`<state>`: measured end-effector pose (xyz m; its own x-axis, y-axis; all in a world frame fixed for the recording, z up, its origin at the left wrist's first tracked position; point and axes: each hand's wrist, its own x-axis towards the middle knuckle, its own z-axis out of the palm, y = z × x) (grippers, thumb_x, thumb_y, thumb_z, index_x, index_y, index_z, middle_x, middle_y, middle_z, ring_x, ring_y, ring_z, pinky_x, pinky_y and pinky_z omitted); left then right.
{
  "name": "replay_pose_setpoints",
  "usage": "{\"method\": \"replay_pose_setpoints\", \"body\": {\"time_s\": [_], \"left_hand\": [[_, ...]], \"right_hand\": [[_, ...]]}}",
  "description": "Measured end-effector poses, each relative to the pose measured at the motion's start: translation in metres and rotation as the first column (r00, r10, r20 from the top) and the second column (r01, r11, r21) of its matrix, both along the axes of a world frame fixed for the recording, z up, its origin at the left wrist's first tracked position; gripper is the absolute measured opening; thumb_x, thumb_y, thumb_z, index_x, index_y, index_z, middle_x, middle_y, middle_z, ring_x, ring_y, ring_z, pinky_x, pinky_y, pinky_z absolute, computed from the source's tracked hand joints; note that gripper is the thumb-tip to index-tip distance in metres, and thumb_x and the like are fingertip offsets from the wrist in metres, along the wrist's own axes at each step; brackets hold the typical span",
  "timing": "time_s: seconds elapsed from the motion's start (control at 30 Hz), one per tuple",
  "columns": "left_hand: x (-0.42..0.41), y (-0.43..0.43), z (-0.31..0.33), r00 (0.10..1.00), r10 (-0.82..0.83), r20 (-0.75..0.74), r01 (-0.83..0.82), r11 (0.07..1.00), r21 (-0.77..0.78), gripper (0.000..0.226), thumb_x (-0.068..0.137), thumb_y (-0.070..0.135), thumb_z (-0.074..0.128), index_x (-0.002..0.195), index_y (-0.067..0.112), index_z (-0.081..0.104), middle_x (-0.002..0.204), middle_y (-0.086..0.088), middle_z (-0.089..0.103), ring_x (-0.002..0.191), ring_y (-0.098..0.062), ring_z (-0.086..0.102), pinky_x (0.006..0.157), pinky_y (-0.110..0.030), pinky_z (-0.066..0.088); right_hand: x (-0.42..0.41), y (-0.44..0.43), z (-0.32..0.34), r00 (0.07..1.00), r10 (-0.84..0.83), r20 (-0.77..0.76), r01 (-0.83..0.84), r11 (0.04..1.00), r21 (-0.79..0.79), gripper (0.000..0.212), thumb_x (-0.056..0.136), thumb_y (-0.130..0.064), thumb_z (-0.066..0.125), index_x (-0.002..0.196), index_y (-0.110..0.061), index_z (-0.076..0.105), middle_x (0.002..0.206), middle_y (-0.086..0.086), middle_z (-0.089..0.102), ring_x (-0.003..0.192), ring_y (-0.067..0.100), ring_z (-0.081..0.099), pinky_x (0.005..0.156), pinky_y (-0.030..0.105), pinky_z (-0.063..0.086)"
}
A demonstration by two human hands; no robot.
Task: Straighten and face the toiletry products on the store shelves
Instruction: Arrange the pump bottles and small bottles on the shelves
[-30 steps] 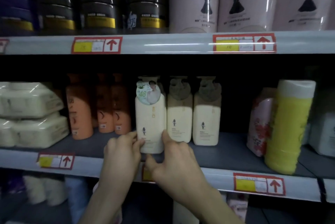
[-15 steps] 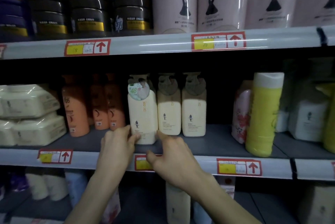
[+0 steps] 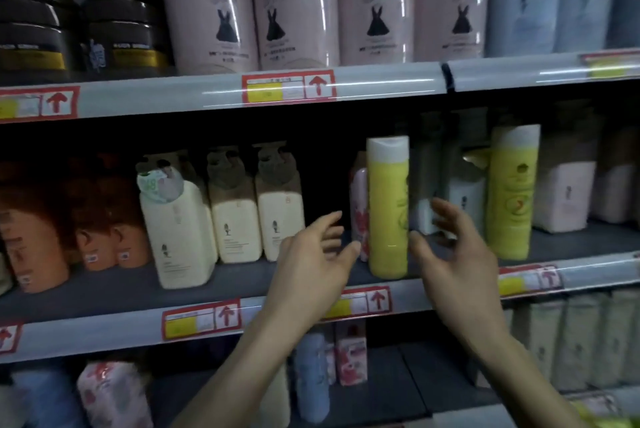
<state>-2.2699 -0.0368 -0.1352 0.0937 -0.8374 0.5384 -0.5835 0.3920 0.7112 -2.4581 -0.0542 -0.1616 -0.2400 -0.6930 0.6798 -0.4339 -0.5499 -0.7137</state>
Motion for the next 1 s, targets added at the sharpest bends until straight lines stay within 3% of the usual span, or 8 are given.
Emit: {"method": "replay_pose_setpoints", "body": {"time_s": [0.2, 0.33, 0.4, 0.53, 0.67, 0.77, 0.83, 1.0], "left_hand": [[-0.041, -0.022, 0.006, 1.000, -0.018, 0.009, 0.018, 1.000, 0.012, 0.054, 0.090, 0.041, 0.072, 0.139, 0.027, 0.052, 0.096, 0.026, 0.061, 0.089, 0.008, 0.064, 0.070, -0.007, 0.051], [-0.050, -0.030, 0.001, 0.998, 0.031, 0.045, -0.032, 0.999, 0.015, 0.064, 0.085, 0.048, 0.075, 0.140, 0.027, 0.049, 0.116, 0.015, 0.067, 0.101, -0.006, 0.068, 0.088, -0.031, 0.059], [-0.054, -0.035, -0.002, 0.993, 0.084, 0.088, -0.085, 0.996, 0.007, 0.070, 0.079, 0.053, 0.078, 0.137, 0.027, 0.049, 0.125, 0.007, 0.068, 0.106, -0.012, 0.068, 0.090, -0.034, 0.057], [-0.061, -0.039, -0.001, 0.977, 0.170, 0.127, -0.168, 0.986, -0.020, 0.077, 0.072, 0.059, 0.082, 0.134, 0.023, 0.052, 0.126, 0.004, 0.066, 0.112, -0.016, 0.064, 0.087, -0.028, 0.050], [-0.061, -0.039, -0.004, 0.989, 0.135, 0.067, -0.132, 0.990, -0.048, 0.070, 0.075, 0.050, 0.084, 0.134, 0.024, 0.056, 0.123, 0.005, 0.068, 0.104, -0.011, 0.066, 0.086, -0.025, 0.052], [-0.061, -0.034, -0.008, 0.996, 0.086, 0.019, -0.083, 0.991, -0.102, 0.069, 0.077, 0.047, 0.084, 0.135, 0.025, 0.056, 0.122, 0.007, 0.067, 0.104, -0.010, 0.066, 0.093, -0.035, 0.058], [-0.058, -0.030, -0.004, 0.997, 0.070, -0.011, -0.071, 0.989, -0.132, 0.070, 0.076, 0.047, 0.083, 0.136, 0.024, 0.056, 0.122, 0.008, 0.066, 0.105, -0.010, 0.066, 0.093, -0.037, 0.058], [-0.041, -0.023, 0.008, 0.995, 0.085, -0.047, -0.092, 0.982, -0.164, 0.069, 0.076, 0.045, 0.084, 0.136, 0.024, 0.057, 0.121, 0.009, 0.067, 0.103, -0.009, 0.066, 0.091, -0.036, 0.059]], "right_hand": [[-0.012, -0.021, -0.008, 0.967, 0.114, -0.229, -0.058, 0.969, 0.241, 0.065, 0.092, -0.044, 0.072, 0.149, -0.018, 0.052, 0.140, -0.002, 0.065, 0.132, 0.015, 0.058, 0.105, 0.029, 0.047], [-0.017, -0.019, -0.013, 0.930, 0.183, -0.319, -0.123, 0.972, 0.198, 0.041, 0.096, -0.037, 0.066, 0.137, -0.036, 0.061, 0.119, -0.013, 0.075, 0.113, 0.015, 0.069, 0.096, 0.041, 0.055], [-0.020, -0.020, -0.019, 0.926, 0.166, -0.340, -0.111, 0.978, 0.175, 0.044, 0.097, -0.034, 0.063, 0.141, -0.036, 0.059, 0.117, -0.006, 0.077, 0.107, 0.019, 0.070, 0.093, 0.042, 0.055], [-0.045, -0.020, -0.017, 0.991, -0.079, -0.105, 0.081, 0.997, 0.014, 0.049, 0.097, -0.022, 0.068, 0.145, -0.019, 0.059, 0.137, 0.001, 0.067, 0.124, 0.019, 0.063, 0.103, 0.021, 0.043], [-0.094, -0.038, -0.001, 0.920, -0.368, 0.137, 0.388, 0.903, -0.183, 0.067, 0.095, -0.025, 0.072, 0.152, -0.010, 0.042, 0.149, 0.011, 0.051, 0.136, 0.028, 0.050, 0.113, 0.048, 0.042], [-0.120, -0.068, 0.006, 0.932, -0.357, 0.066, 0.348, 0.930, 0.119, 0.082, 0.085, -0.046, 0.079, 0.149, -0.011, 0.041, 0.144, 0.013, 0.055, 0.130, 0.034, 0.056, 0.107, 0.051, 0.047], [-0.124, -0.081, 0.005, 0.952, -0.303, -0.044, 0.303, 0.918, 0.255, 0.068, 0.081, -0.055, 0.080, 0.131, -0.014, 0.058, 0.126, 0.012, 0.069, 0.118, 0.037, 0.064, 0.097, 0.047, 0.052], [-0.124, -0.082, 0.003, 0.953, -0.297, -0.064, 0.303, 0.924, 0.232, 0.046, 0.079, -0.050, 0.084, 0.108, -0.016, 0.074, 0.108, 0.009, 0.078, 0.106, 0.033, 0.070, 0.096, 0.045, 0.055]]}}
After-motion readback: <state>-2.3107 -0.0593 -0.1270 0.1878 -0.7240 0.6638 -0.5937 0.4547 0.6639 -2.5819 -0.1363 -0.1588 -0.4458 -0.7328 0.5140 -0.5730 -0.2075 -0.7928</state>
